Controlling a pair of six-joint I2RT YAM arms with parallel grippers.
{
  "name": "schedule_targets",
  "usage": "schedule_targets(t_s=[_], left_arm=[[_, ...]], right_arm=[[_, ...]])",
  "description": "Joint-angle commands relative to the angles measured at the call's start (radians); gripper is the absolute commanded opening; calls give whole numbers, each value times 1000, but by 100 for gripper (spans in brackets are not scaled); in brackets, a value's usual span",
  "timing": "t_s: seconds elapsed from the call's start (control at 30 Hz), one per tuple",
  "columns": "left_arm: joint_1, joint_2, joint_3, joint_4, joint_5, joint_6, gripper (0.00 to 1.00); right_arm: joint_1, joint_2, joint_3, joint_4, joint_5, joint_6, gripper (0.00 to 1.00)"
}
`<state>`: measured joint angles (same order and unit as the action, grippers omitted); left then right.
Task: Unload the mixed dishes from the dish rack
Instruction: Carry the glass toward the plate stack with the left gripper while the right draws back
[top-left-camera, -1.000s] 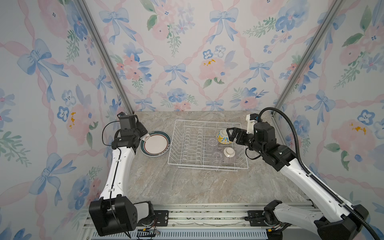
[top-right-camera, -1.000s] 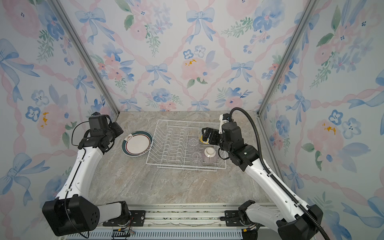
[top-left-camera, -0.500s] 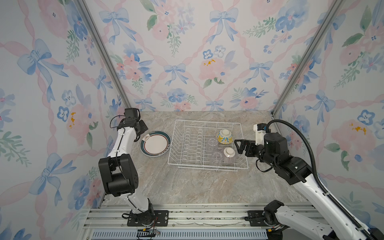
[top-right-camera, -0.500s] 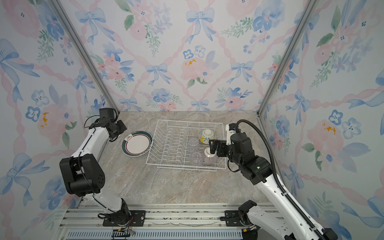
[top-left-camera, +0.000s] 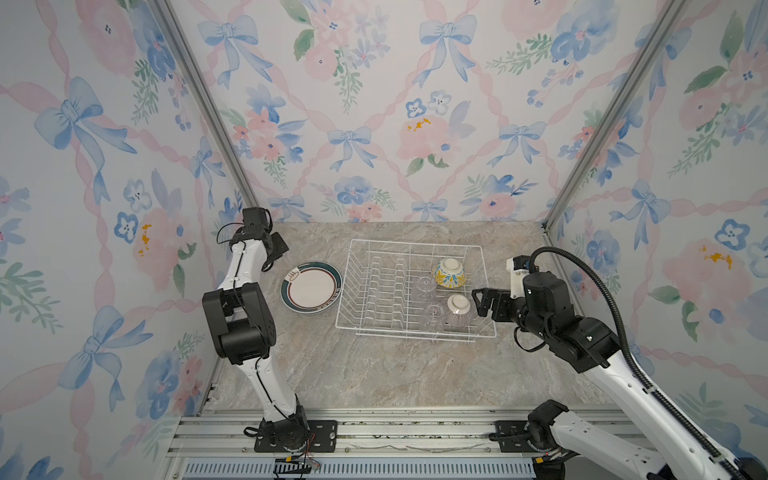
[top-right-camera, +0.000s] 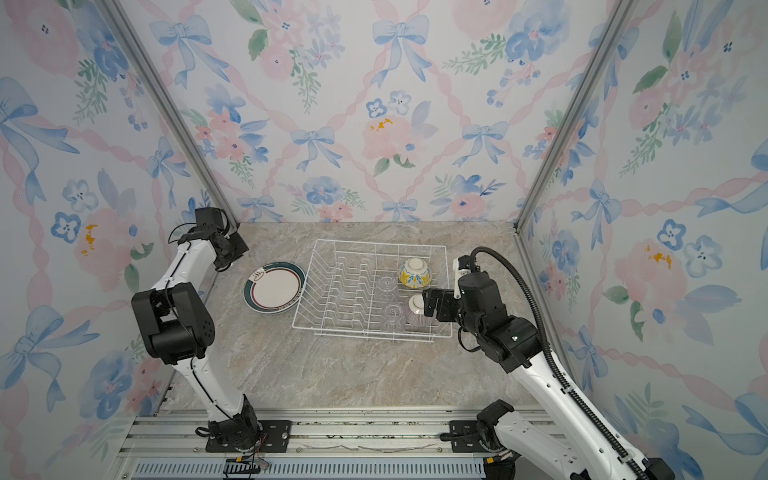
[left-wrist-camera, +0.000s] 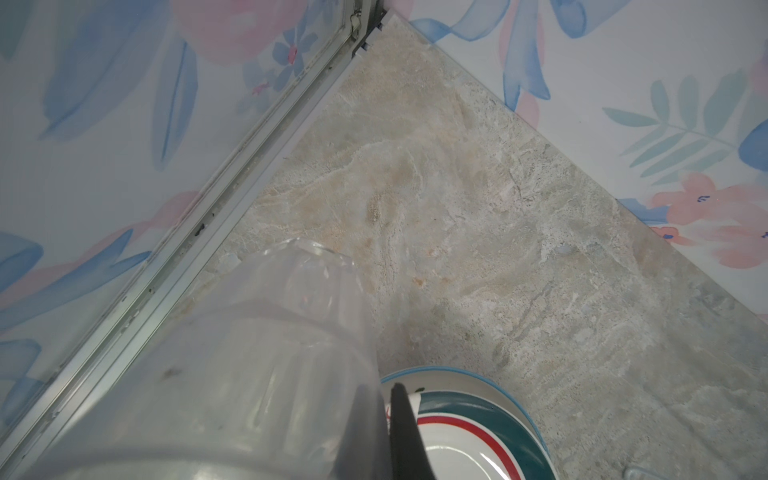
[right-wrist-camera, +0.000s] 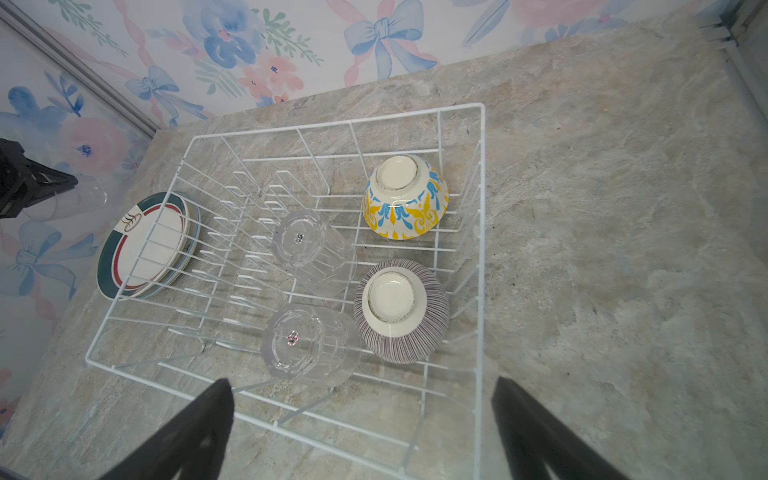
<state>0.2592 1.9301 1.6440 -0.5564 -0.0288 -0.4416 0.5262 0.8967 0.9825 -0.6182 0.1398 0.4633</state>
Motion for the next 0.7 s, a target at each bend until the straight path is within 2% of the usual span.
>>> schedule_targets(t_s=[0.0,0.3,0.33,0.37,0.43,0.5,0.57,0.63,0.67], left_arm=[[9,39,19,-23,0,37,0],[9,92,27,-34,25,49,0],[9,95,28,-36,25,51,4],[9,97,31,-37,26,53,14],[10,99,36,-42,23,59,42],[9,101,46,-53,14,64,64],[9,98,49,-57,6,67,74],[10,88,48,-58,6,69,94],[9,83,48,-57,5,68,98]], right_arm=[[0,7,-14,-3,12,11,99],[3,31,-17,-18,-11,-2,99],[3,34,-19,-20,-12,-2,99],[4,36,-23,-19,-12,-1,99],[5,37,-29,-16,-11,4,99],[4,36,-36,-10,-15,9,99],[5,36,-39,-5,-21,9,99],[7,34,-39,-5,-20,9,99],[6,33,-41,-3,-20,10,99]])
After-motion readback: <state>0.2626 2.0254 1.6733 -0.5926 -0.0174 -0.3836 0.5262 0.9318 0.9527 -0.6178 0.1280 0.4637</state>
